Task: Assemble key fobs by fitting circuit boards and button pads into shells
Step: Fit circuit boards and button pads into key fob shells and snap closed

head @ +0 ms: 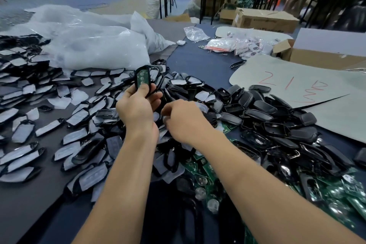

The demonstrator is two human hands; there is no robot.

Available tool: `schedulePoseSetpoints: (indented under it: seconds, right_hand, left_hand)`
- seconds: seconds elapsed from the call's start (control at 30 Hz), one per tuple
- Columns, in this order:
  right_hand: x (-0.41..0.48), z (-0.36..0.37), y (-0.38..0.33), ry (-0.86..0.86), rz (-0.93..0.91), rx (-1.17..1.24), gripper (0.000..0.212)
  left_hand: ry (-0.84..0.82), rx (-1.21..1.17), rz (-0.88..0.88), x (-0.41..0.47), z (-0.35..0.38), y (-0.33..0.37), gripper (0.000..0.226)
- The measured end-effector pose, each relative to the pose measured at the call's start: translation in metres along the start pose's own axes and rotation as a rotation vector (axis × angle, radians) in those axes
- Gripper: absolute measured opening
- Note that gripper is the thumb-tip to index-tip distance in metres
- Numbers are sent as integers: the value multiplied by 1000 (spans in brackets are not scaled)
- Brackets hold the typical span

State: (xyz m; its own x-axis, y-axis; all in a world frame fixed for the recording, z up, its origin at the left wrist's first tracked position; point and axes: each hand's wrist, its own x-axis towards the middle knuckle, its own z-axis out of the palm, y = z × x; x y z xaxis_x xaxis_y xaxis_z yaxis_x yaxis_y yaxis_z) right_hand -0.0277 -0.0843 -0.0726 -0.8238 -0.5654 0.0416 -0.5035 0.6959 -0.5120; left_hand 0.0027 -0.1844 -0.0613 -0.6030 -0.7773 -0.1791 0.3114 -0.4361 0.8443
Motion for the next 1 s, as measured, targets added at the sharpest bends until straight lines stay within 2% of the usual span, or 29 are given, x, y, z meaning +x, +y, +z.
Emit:
schedulePoseSetpoints:
  seconds: [0.17,0.3,0.4,0.5,0.53,0.63,0.7,0.83,0.9,1.0]
  right_hand:
    - [5,0,-2,-98,52,16,25]
    - [5,-15,1,-157,91,-70,28]
    - [6,-26,-1,12,140,53,38]
    - [22,-26,-1,213,219,86,21]
    - [30,-22,-2,211,233,66,13]
    - [41,-6,-5,131,231,-43,18]
    - [43,2,-3,140,219,-60,10]
    - [28,-2,3,219,267,169,15]
    - [16,-10,6,264,216,230,13]
    - [-14,-24,19,374,16,53,13]
  left_hand:
    - [-37,42,4,13,-12,6,23]
    - [-51,87,90,18,-22,1,8]
    - [-72,139,179,16,-23,-2,5]
    - [-58,151,236,13,-21,-5,7]
    - [-51,148,246,12,-21,-5,7]
    - [-38,162,263,12,-21,-6,7]
    - [-49,189,267,10,-21,-8,7]
    - [-69,242,266,5,-19,-13,7]
    - [-76,257,270,5,-17,-15,6]
    - [-89,255,271,4,-16,-18,7]
